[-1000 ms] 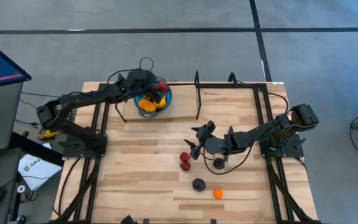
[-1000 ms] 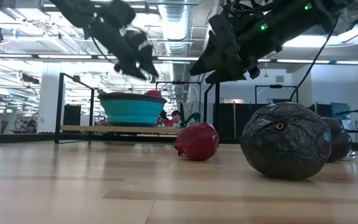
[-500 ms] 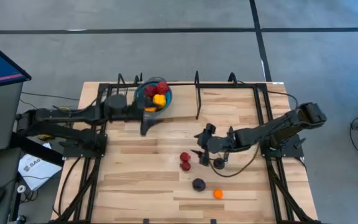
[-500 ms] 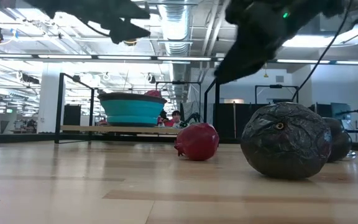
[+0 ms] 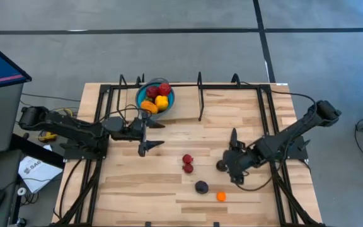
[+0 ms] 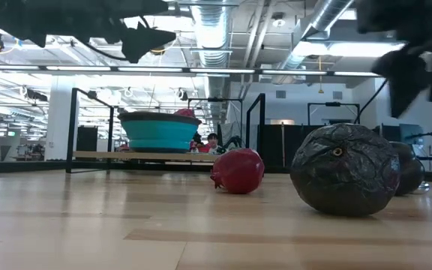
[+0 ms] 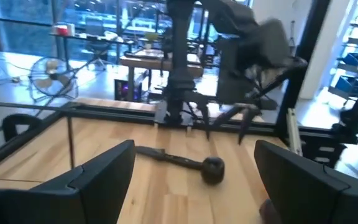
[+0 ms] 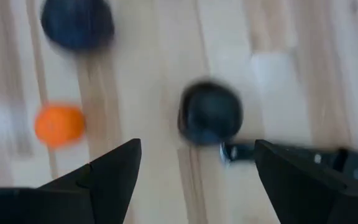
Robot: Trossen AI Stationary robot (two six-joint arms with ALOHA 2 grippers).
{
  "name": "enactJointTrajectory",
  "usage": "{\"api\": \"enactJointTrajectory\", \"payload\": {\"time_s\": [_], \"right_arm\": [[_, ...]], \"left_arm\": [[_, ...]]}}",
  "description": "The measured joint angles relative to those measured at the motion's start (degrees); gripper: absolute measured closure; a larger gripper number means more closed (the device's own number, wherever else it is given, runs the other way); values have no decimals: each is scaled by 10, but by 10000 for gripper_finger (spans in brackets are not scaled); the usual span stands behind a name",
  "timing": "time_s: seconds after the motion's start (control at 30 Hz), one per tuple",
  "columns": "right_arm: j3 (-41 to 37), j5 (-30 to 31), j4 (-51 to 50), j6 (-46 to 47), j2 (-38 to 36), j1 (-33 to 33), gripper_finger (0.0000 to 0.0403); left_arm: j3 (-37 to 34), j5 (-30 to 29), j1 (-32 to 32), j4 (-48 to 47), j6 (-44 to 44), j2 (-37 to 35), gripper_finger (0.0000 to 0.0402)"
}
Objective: Pick & Place Fruit
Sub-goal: Put the top plum into the blue strainer bowl on the shelf
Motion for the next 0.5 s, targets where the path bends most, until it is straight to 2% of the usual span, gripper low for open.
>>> {"api": "enactJointTrajectory", "payload": {"time_s": [0.13,0.43,0.5], "right_arm": [[-9,0,-5,-73,29,10,97],[4,2,12,-314,118,8,97],[7,30,9,-350,139,8,97]], "left_arm": [[0,-14,0,12,1,3,79],[0,-16,1,16,-9,3,79],[0,-16,1,17,-9,3,79]]}}
